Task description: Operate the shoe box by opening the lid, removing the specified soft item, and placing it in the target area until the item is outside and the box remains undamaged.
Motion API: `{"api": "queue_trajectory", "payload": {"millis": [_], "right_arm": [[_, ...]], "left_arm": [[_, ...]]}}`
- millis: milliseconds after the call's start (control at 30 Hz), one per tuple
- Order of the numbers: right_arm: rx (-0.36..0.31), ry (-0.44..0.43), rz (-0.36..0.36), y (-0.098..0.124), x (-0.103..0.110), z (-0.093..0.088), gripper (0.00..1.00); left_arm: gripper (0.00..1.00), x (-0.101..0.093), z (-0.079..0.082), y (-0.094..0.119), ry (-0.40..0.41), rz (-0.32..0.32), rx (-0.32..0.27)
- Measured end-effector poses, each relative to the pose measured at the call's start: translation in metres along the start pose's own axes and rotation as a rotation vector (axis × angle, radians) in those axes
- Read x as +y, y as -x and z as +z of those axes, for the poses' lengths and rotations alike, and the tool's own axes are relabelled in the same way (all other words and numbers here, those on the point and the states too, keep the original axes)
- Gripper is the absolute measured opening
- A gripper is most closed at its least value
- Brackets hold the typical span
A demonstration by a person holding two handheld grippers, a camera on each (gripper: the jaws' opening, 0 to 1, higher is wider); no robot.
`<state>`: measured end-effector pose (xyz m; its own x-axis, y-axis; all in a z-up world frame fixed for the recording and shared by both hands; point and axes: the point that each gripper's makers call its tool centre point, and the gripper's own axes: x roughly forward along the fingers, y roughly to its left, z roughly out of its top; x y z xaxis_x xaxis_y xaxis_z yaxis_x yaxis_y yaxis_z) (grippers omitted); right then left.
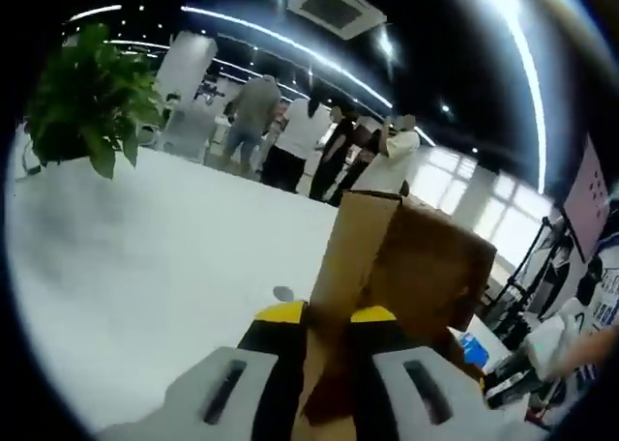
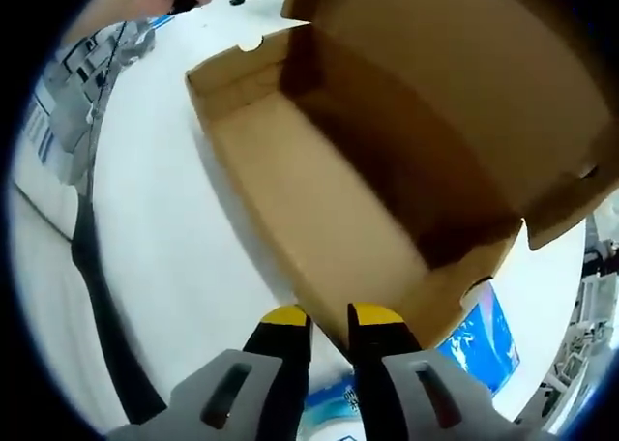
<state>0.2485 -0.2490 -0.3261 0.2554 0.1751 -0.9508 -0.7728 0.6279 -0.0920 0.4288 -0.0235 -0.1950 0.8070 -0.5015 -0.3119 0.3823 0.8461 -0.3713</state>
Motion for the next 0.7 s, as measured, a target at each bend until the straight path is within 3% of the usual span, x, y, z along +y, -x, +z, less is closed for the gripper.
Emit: {"api": "queue_trajectory", "payload": {"millis": [33,67,133,333,467,500,600,633,700], "right_arm": [[0.002,0.001,-0.002,0.000,0.000,0.000,0.12],[0.003,0.000,-0.006,0.000,-0.001,0.000,0.12],[0.004,-0.021,-0.013,-0.001,-0.002,0.000,0.13],[0.007,-0.042,-0.021,0.000,-0.001,-0.001,0.13],[0.012,-0.053,-0.021,0.000,0.000,-0.002,0.13],[0.012,-0.067,-0.024,0.000,0.000,-0.002,0.13],[0.011,-0.085,-0.030,0.000,0.000,-0.003,0.13],[0.014,-0.094,-0.029,0.000,0.001,-0.003,0.13],[0.014,-0.093,-0.031,0.000,0.001,-0.002,0.13]], "left_arm": [[0.11,-0.004,0.000,0.000,0.008,-0.008,-0.005],[0.10,-0.001,-0.001,0.000,-0.019,0.027,-0.012],[0.10,-0.004,-0.001,0.001,-0.082,0.027,-0.041],[0.10,-0.004,-0.002,0.007,-0.050,0.041,-0.047],[0.10,-0.008,-0.001,0.011,-0.065,0.051,-0.061],[0.10,-0.010,-0.001,0.014,-0.102,0.044,-0.064],[0.09,-0.006,-0.006,0.019,-0.084,0.071,-0.029],[0.07,-0.004,-0.009,0.021,-0.111,0.093,-0.005],[0.07,-0.010,-0.007,0.023,-0.132,0.086,-0.030]]}}
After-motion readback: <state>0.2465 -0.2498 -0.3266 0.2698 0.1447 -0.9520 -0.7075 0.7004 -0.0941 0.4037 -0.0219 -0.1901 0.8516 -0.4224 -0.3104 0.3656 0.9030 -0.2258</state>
